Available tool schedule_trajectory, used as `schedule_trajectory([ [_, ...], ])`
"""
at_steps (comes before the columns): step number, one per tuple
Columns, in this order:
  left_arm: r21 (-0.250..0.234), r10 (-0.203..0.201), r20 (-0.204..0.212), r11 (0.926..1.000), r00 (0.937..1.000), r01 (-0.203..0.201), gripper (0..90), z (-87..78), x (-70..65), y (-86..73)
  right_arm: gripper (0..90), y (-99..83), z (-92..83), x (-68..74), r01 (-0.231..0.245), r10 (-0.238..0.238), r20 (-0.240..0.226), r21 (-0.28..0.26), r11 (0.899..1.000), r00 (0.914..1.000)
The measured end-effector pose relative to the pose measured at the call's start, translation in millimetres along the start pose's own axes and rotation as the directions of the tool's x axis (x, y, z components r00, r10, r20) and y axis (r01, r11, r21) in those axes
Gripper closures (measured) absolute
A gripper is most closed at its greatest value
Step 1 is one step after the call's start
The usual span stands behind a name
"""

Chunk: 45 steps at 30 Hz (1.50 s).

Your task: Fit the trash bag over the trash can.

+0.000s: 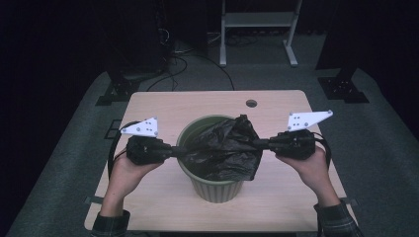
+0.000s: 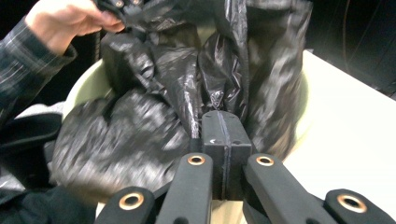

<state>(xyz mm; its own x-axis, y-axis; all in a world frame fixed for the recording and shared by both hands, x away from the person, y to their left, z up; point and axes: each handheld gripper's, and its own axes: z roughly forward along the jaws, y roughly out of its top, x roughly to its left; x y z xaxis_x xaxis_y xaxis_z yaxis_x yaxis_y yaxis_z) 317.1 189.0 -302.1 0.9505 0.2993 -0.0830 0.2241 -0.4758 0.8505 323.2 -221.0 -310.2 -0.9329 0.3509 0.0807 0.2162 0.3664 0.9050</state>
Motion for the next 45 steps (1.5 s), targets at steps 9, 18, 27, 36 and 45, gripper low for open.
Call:
schedule_trajectory([
  [9, -0.081, 0.041, -0.045, 0.9957, 0.9982, -0.044, 50.8, -1.7, -2.3, 32.2, 90.0, -0.7, 4.4, 5.8, 0.015, -0.015, -0.002, 0.014, 1.000, 0.9999],
  [18, -0.083, 0.067, 0.001, 0.9943, 0.9978, -0.066, 40.0, 34.0, 11.6, 75.4, 90.0, 3.1, 10.0, 5.0, 0.020, -0.020, -0.014, 0.010, 1.000, 0.9997],
  [27, -0.041, 0.045, 0.052, 0.9983, 0.9977, -0.042, 72.7, 62.1, 32.5, 91.8, 90.0, 6.0, 10.5, 5.4, 0.034, -0.034, -0.022, 0.004, 0.999, 0.9992],
  [36, -0.058, 0.011, -0.048, 0.9982, 0.9988, -0.013, 89.7, 18.5, 33.7, 66.7, 90.0, -1.2, -10.4, 10.1, 0.034, -0.034, 0.012, 0.000, 0.999, 0.9993],
  [45, -0.111, -0.016, -0.092, 0.9938, 0.9957, 0.005, 89.5, -25.8, 12.0, 22.6, 90.0, -25.2, -26.3, 23.7, 0.015, -0.015, 0.016, 0.011, 1.000, 0.9997],
])
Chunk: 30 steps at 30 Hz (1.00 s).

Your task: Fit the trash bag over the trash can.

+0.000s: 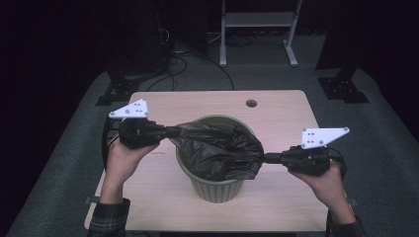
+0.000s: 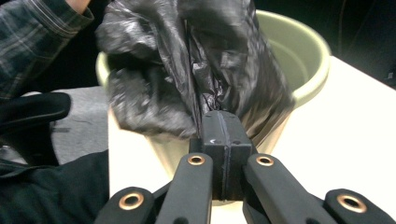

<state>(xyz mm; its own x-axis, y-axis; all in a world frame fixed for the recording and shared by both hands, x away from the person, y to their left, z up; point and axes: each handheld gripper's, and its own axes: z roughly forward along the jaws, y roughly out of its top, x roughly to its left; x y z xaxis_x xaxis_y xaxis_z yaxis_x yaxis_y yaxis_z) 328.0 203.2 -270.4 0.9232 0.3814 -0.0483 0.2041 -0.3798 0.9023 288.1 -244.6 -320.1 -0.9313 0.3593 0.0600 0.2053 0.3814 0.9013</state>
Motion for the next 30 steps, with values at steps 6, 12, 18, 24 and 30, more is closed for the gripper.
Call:
schedule_trajectory([
  [6, 0.027, 0.016, 0.010, 0.9995, 0.9998, -0.017, 88.0, 4.2, -13.7, -14.2, 85.9, -10.2, -1.7, 8.0, 0.000, 0.000, -0.006, 0.016, 1.000, 1.0000],
  [12, 0.035, 0.018, 0.029, 0.9992, 0.9994, -0.019, 88.0, 12.0, -15.7, -14.9, 68.5, 10.1, -13.3, 5.5, 0.001, 0.001, 0.034, -0.065, 0.998, 0.9994],
  [18, 0.034, 0.016, 0.038, 0.9993, 0.9992, -0.017, 88.0, 15.3, -15.4, -15.3, 57.2, 47.5, -9.1, -5.4, 0.021, -0.014, 0.061, -0.120, 0.993, 0.9980],
  [24, 0.030, 0.009, 0.037, 0.9995, 0.9993, -0.010, 88.0, 15.2, -14.0, -16.3, 60.7, 77.2, 21.6, -25.5, 0.003, 0.002, 0.054, -0.099, 0.995, 0.9985],
  [30, 0.027, -0.001, 0.009, 0.9996, 1.0000, 0.000, 88.2, 5.1, -11.1, -21.8, 90.0, 75.5, 39.5, -27.3, 0.023, -0.021, 0.029, -0.046, 0.999, 0.9994],
])
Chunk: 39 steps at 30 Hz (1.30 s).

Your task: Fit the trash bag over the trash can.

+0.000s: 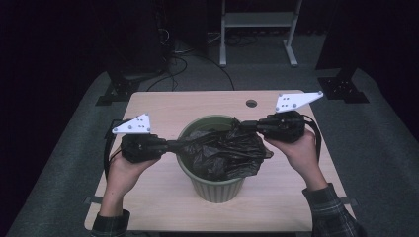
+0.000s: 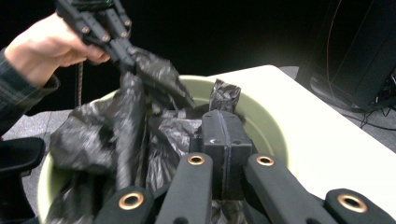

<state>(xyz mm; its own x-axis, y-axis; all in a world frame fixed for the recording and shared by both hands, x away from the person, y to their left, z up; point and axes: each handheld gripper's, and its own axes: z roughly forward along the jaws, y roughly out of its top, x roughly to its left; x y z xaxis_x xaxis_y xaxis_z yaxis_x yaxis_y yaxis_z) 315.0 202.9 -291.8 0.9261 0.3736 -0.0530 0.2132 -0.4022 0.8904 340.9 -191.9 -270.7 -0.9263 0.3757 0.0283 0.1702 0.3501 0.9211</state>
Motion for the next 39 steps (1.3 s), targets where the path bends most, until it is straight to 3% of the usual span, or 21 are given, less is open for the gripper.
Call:
schedule_trajectory([
  [7, -0.033, -0.027, -0.048, 0.9991, 0.9985, 0.026, 88.3, -28.1, -1.9, -17.8, 90.0, -28.9, -39.2, 17.1, 0.013, -0.012, 0.063, -0.019, 1.000, 0.9979],
  [15, -0.018, -0.101, -0.099, 0.9948, 0.9899, 0.100, 88.4, -44.0, -1.1, -53.1, 90.0, -81.2, -65.8, 19.8, -0.078, 0.076, 0.117, 0.016, 0.997, 0.9902],
  [20, -0.031, -0.120, -0.096, 0.9926, 0.9881, 0.118, 89.4, -51.7, -0.4, -64.6, 90.0, -100.0, -75.7, 23.3, -0.112, 0.109, 0.132, 0.015, 0.994, 0.9853],
  [21, -0.030, -0.117, -0.103, 0.9929, 0.9877, 0.115, 88.9, -51.4, -1.1, -63.6, 90.0, -101.3, -75.8, 23.8, -0.111, 0.109, 0.126, 0.009, 0.994, 0.9861],
  [23, -0.048, -0.117, -0.115, 0.9926, 0.9865, 0.112, 73.5, -52.1, -1.2, -60.0, 90.0, -101.4, -74.3, 24.4, -0.102, 0.100, 0.123, 0.014, 0.995, 0.9874],
  [26, -0.081, -0.107, -0.109, 0.9919, 0.9883, 0.098, 61.5, -54.2, -2.3, -49.5, 90.0, -100.6, -71.9, 23.6, -0.094, 0.092, 0.120, 0.015, 0.995, 0.9885],
  [31, -0.090, -0.053, -0.139, 0.9951, 0.9888, 0.041, 45.3, -51.4, -3.6, -22.5, 90.0, -101.6, -70.7, 21.1, -0.098, 0.095, 0.120, 0.018, 0.995, 0.9883],
  [35, -0.063, -0.002, -0.107, 0.9980, 0.9942, -0.005, 45.2, -34.2, -5.7, -0.9, 90.0, -99.8, -70.0, 21.6, -0.090, 0.088, 0.119, 0.016, 0.996, 0.9890],
  [39, -0.035, 0.036, -0.064, 0.9987, 0.9973, -0.038, 46.5, -6.8, -5.4, 15.4, 90.0, -97.7, -69.5, 21.0, -0.085, 0.083, 0.119, 0.015, 0.996, 0.9894],
])
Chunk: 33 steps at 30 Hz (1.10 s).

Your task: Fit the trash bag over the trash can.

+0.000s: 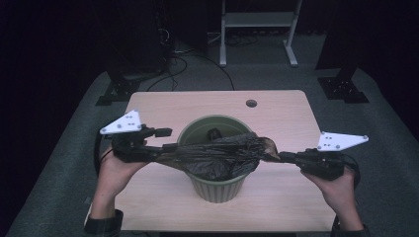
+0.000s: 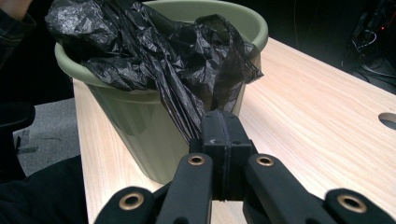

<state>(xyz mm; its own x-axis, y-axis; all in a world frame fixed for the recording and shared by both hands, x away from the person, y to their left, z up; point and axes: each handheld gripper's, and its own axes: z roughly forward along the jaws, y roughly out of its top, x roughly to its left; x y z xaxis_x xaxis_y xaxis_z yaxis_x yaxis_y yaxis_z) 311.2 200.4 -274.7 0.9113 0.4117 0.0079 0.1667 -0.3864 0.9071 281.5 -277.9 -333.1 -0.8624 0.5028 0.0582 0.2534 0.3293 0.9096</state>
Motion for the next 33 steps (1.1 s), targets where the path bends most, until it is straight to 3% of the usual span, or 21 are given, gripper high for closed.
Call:
schedule_trajectory([
  [5, 0.038, 0.021, 0.064, 0.9990, 0.9977, -0.024, 48.6, 35.7, -1.0, 11.5, 90.0, 2.9, 0.8, -1.1, 0.004, -0.004, -0.006, -0.008, 1.000, 1.0000],
  [10, 0.108, 0.028, 0.114, 0.9934, 0.9931, -0.040, 53.7, 59.0, -4.4, 12.3, 90.0, 3.9, 0.9, -2.0, 0.009, -0.009, -0.008, -0.020, 1.000, 0.9999],
  [13, 0.155, 0.028, 0.138, 0.9866, 0.9900, -0.049, 67.0, 65.3, -5.1, 9.1, 90.0, 4.1, 0.3, -2.6, 0.007, -0.007, -0.008, -0.023, 1.000, 0.9999],
  [16, 0.166, 0.024, 0.154, 0.9850, 0.9878, -0.049, 86.3, 64.2, -4.3, 8.0, 90.0, 5.3, -0.5, -1.9, 0.009, -0.009, -0.008, -0.024, 1.000, 0.9999],
  [17, 0.154, 0.016, 0.148, 0.9873, 0.9888, -0.039, 89.8, 62.6, -3.0, 8.0, 90.0, 5.8, -0.8, -1.9, 0.013, -0.013, -0.007, -0.026, 1.000, 0.9999],
  [24, 0.088, -0.008, 0.081, 0.9961, 0.9967, 0.000, 90.0, 44.1, 12.9, 12.6, 90.0, 6.3, -4.4, 0.3, 0.019, -0.019, -0.003, -0.029, 0.999, 0.9998],
  [33, 0.019, -0.061, -0.010, 0.9979, 0.9981, 0.061, 90.0, 20.9, 37.4, 12.9, 90.0, -1.4, -9.9, -3.4, 0.008, -0.007, 0.029, -0.010, 1.000, 0.9995],
])
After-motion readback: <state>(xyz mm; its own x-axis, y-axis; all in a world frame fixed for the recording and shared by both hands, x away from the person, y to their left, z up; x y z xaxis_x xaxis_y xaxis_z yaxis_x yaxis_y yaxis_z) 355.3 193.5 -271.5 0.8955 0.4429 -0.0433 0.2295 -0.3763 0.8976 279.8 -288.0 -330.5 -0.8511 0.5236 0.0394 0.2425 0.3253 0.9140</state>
